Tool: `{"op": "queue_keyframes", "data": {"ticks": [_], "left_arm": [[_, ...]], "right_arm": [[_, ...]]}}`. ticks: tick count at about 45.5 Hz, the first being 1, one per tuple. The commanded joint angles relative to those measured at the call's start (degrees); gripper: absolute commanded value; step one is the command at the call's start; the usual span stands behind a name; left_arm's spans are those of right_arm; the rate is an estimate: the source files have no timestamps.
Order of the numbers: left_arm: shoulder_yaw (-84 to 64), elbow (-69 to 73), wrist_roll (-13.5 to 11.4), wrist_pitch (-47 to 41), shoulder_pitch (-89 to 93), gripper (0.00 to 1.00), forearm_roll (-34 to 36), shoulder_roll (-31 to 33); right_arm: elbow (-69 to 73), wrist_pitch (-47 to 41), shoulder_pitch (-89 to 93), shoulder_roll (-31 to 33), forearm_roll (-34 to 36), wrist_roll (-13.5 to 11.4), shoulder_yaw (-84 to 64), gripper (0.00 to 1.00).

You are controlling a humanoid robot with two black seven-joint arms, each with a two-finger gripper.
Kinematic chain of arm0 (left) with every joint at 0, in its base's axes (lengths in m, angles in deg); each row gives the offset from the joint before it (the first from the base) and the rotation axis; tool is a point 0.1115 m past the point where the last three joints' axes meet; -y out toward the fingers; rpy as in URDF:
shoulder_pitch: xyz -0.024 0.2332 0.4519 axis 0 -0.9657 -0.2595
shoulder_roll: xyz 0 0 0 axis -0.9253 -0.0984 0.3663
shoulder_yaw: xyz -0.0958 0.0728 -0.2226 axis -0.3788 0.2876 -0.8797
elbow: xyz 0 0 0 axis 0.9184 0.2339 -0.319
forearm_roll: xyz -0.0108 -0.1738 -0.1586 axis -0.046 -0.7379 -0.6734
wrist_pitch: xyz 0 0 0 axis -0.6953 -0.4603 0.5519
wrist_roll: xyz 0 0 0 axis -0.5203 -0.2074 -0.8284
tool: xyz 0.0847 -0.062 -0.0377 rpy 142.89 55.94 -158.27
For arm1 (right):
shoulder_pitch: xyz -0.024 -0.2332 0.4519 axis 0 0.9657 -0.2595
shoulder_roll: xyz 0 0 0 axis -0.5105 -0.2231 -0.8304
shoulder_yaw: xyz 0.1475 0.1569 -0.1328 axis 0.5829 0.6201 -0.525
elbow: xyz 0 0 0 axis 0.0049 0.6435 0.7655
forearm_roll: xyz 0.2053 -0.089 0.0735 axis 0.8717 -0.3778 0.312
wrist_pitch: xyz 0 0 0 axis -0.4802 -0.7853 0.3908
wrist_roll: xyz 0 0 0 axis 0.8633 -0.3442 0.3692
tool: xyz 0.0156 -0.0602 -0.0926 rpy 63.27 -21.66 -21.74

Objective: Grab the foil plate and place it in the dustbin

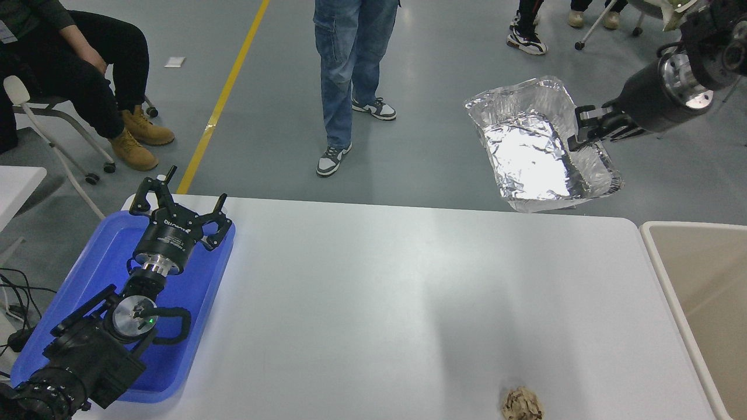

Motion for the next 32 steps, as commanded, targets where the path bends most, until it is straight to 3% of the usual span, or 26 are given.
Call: {"op": "queue_keyframes", "data": {"ticks": [1,6,25,32], "left_arm": [[0.0,0.0,0.0,0.0,0.0,1.00,0.0,0.0],[0.0,0.0,0.0,0.0,0.0,1.00,0.0,0.0],[0.0,0.0,0.0,0.0,0.0,1.00,0.0,0.0],[0.0,0.0,0.0,0.0,0.0,1.00,0.0,0.0]], "right_arm": [[-9.4,2.0,6.9,2.9,0.7,-0.1,0.1,0.00],[-17.1,4.7,12.8,3.1,1.7,-0.3,0.3,0.00],[-41.4,16.1,37.2,2.9,17.6,-1.0,0.3,0.00],[-42.0,21.4,40.5,3.2,19.5,-4.4,0.5,0.00]]}}
